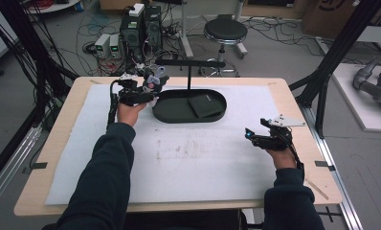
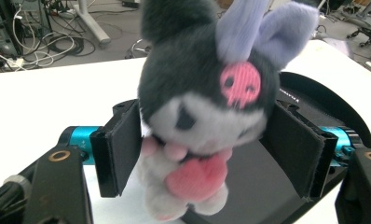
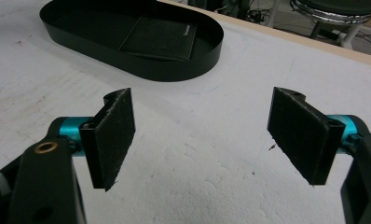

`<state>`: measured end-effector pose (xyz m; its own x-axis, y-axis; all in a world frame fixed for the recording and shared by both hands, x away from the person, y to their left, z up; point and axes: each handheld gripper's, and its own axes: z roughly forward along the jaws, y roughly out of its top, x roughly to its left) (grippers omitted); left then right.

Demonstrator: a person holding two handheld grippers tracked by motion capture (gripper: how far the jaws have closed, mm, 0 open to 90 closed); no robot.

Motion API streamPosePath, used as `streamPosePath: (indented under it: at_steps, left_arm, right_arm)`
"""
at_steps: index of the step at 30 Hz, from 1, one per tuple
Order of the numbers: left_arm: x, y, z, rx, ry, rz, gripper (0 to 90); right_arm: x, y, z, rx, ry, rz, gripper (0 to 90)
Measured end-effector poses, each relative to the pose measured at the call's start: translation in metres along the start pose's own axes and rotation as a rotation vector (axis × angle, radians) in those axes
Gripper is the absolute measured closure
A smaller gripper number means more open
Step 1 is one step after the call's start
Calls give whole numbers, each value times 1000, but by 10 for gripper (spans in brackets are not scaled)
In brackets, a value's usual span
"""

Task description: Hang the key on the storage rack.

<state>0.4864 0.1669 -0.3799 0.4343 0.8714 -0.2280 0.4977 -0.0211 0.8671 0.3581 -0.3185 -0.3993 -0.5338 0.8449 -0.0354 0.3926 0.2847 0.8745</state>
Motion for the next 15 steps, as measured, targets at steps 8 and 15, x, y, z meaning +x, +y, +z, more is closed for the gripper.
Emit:
streamPosePath:
  at_steps: [8, 15]
  left_arm:
    - [1, -13, -24, -30, -22, 10, 280]
    - [-1, -27, -64, -135, -109, 72, 230]
  right_arm:
    - [0, 0, 1, 1, 4, -3, 235]
    - [1, -2, 0, 2, 20, -19, 234]
